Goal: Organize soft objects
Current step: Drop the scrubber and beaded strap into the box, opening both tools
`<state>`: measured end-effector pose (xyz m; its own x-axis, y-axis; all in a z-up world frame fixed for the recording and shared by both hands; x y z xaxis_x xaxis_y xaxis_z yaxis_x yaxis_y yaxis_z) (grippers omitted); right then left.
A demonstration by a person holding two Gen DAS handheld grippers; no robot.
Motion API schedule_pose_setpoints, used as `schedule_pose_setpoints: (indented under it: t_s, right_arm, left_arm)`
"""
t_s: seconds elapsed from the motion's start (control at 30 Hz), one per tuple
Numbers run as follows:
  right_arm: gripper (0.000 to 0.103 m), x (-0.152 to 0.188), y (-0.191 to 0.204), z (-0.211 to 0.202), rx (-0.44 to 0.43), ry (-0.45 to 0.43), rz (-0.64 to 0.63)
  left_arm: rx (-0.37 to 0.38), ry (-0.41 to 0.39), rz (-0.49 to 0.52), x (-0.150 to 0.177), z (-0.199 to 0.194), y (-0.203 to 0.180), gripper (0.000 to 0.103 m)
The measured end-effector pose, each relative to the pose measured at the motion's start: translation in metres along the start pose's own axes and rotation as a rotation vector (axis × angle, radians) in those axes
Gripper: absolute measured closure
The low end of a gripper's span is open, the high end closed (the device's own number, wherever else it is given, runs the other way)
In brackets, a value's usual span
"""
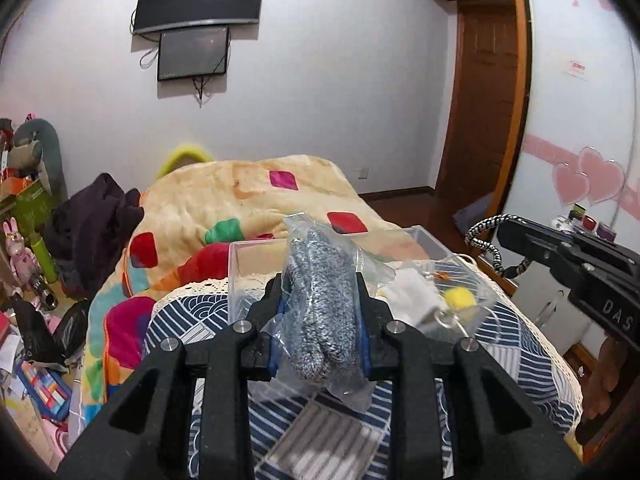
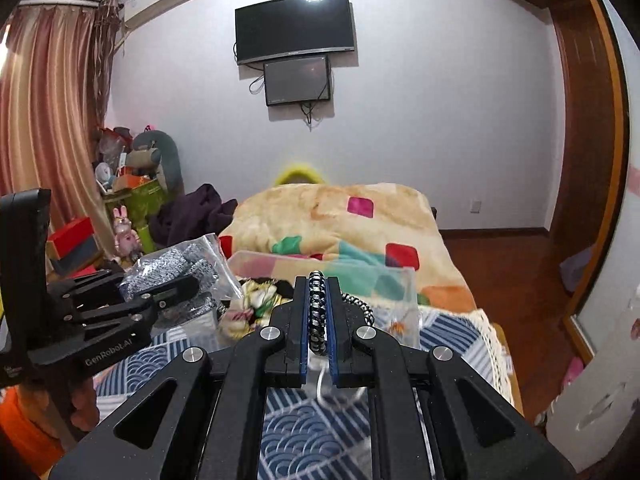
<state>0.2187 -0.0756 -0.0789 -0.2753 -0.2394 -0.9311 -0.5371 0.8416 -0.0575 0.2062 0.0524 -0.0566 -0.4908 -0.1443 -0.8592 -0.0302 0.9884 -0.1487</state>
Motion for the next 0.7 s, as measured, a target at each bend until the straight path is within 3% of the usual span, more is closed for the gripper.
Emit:
schedule_pose_setpoints:
  t_s: [0.33, 0.7]
  right_arm:
    - [0.096, 0.016, 0.008, 0.068, -0.034, 0.139, 0.024]
    - [0.096, 0.037, 0.011, 0.082, -0.078, 0.236, 0.054]
  left_arm:
    - [-0.058, 0.076, -0.030, 0.005, 0.057, 0.019, 0.074]
    - [-0.094, 0.128, 0.010, 0.020, 0.078, 0.015, 0.071]
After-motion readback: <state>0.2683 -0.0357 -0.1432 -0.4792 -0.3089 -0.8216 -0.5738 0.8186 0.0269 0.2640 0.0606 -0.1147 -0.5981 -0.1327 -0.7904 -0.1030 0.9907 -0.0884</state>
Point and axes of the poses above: each gripper's, at about its wrist camera, not at the fingertips, and z roughly the way its jaws point, y to its left, x to its underside, the point moved 4 cm from there along z, roughly the way its jaws point, and after that the axes turned 5 degrees about -z, right-handed, at the moved point
